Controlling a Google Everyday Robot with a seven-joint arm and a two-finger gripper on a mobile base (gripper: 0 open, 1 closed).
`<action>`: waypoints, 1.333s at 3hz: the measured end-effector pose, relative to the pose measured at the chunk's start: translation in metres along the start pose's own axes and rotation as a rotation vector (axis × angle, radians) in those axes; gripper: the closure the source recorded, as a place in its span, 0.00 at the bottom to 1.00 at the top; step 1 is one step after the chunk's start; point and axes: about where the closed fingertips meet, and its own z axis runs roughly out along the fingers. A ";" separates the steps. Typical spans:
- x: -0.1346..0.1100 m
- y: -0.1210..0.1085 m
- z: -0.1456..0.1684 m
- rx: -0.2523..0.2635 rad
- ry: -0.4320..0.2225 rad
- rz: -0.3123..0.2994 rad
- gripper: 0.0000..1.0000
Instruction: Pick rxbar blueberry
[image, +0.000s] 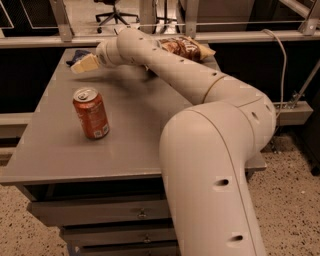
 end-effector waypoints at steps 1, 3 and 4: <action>-0.006 0.011 0.016 -0.014 0.009 0.011 0.00; -0.001 0.028 0.042 -0.040 0.065 0.017 0.25; 0.001 0.034 0.048 -0.057 0.070 0.023 0.48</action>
Offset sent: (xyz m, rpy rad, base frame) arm 0.0079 0.0462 -0.0059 -0.0541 0.0517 0.0107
